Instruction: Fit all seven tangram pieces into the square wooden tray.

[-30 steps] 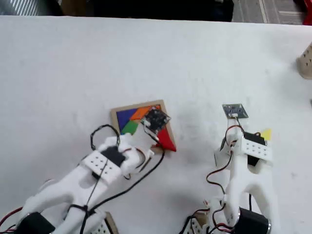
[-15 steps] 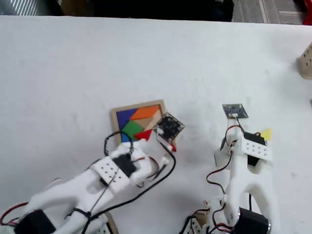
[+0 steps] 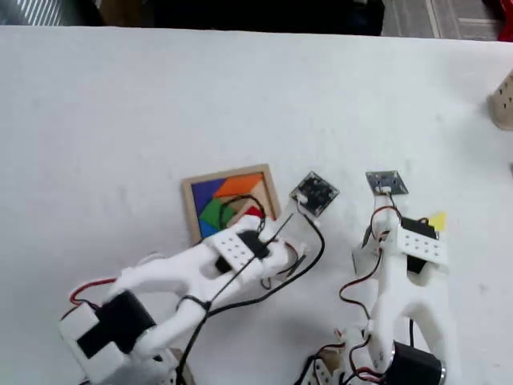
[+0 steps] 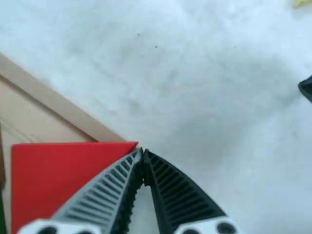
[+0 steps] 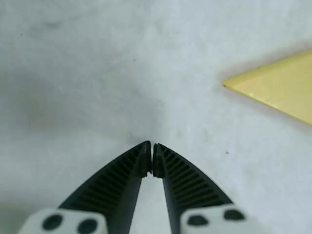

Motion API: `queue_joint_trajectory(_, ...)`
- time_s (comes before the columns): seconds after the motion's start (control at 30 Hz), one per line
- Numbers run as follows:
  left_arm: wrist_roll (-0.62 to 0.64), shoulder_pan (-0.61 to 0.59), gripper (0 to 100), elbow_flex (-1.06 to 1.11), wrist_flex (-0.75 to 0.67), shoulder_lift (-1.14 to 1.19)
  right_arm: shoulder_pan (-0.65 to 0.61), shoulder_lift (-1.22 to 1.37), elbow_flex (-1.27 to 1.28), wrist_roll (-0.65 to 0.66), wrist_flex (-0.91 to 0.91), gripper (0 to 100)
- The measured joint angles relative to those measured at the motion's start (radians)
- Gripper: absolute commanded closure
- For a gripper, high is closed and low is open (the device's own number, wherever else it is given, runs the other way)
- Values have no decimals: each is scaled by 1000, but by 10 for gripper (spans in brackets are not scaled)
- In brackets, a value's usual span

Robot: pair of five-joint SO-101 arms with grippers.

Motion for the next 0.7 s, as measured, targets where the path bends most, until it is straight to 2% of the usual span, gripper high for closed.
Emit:
queue_joint_trajectory(0.33,-2,-61,977,-74,31,2,0,0,0,0,0,981)
queue_joint_trajectory(0.53,-2,-63,977,-74,63,-120,0,0,0,0,0,981)
queue_joint_trajectory(0.7,-2,-80,977,-74,-23,-117,0,0,0,0,0,981)
